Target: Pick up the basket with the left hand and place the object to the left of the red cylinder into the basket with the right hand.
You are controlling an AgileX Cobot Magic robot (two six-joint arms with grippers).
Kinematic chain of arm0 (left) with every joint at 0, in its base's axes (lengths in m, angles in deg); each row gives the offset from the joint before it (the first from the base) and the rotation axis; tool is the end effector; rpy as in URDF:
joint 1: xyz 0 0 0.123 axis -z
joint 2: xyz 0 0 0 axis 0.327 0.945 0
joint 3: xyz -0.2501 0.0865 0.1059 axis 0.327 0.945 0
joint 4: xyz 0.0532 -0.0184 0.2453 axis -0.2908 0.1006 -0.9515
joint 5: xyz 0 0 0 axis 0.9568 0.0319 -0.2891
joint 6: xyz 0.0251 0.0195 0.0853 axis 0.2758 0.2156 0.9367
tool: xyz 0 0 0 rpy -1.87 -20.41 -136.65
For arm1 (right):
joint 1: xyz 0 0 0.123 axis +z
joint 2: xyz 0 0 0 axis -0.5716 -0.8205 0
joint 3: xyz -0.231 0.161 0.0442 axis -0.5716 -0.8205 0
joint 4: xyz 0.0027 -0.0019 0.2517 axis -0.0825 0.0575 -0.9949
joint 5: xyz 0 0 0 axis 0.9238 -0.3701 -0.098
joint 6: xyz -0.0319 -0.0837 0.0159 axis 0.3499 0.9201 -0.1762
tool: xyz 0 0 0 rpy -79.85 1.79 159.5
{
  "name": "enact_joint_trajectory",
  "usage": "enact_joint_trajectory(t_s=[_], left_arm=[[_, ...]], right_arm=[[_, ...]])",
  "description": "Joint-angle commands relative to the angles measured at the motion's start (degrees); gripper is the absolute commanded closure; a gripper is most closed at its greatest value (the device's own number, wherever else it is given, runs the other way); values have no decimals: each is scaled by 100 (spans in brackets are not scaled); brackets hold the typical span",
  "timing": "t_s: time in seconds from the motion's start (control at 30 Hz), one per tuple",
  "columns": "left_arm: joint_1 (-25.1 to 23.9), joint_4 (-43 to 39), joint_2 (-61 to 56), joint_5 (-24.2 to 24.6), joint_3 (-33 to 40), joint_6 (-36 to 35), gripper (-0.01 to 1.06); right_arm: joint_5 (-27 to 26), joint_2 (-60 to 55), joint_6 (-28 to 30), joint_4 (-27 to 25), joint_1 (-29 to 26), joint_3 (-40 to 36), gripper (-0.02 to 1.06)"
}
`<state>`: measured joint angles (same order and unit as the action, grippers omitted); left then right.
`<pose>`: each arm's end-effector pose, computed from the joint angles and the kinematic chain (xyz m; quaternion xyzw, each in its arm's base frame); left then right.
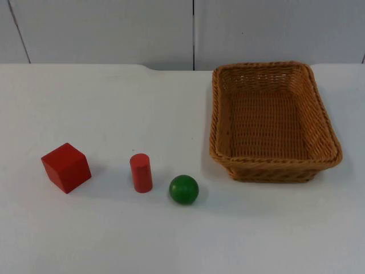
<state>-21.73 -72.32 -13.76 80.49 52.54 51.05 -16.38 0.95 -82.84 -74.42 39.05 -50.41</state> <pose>-0.0053 0.0031 0.2748 -0.0180 0.8611 0.0342 0.5070 -0.0079 -0.0043 0.2818 -0.0271 0.8536 -0.0020 0.5202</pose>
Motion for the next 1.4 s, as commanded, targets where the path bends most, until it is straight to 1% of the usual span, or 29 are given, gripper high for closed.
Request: enact_joint_trajectory(t_s=[0.0,0.03,0.07,0.17,0.2,0.33,0.37,0.43,0.53,0.57,0.7,0.77,0.9,1.07,1.37], left_arm=[[-20,117,161,-138,-38,28,0],[-20,117,161,-138,-38,28,0],[-20,196,296,-224,-89,28,0],[-20,513,907,-602,-235,28,0],[-20,513,907,-602,-235,28,0],[-20,788,1869,-1085,-375,28,0],[-20,788,1869,-1085,-375,28,0],[-20,780,2349,-1311,-390,28,0],[-20,780,3009,-1506,-390,28,0],[-20,780,3009,-1506,-390,28,0],[-20,769,3930,-1518,-390,68,0],[-20,769,4077,-1518,-390,68,0],[-20,769,4614,-1656,-390,84,0],[-20,769,4891,-1793,-390,84,0],[-20,769,5068,-1793,-390,84,0]], right_arm=[[-226,-259,-9,-49,-29,79,-1],[-226,-259,-9,-49,-29,79,-1],[-353,-424,-9,-112,-29,129,-1],[-978,-1105,-9,-261,-29,298,-1],[-978,-1105,-9,-261,-29,298,-1],[-1710,-2184,-9,-261,-29,538,-1],[-1710,-2184,-9,-261,-29,538,-1],[-1896,-2742,-9,-261,-29,700,-1],[-1916,-3494,-9,-261,-29,869,-1],[-1916,-3494,-9,-261,-29,869,-1],[-1834,-4329,148,-261,-29,892,-1],[-1819,-4502,148,-261,-29,892,-1],[-1685,-5071,148,-261,-29,892,-1],[-1626,-5257,148,-261,-29,892,-1],[-1564,-5256,148,-261,-29,892,-1]])
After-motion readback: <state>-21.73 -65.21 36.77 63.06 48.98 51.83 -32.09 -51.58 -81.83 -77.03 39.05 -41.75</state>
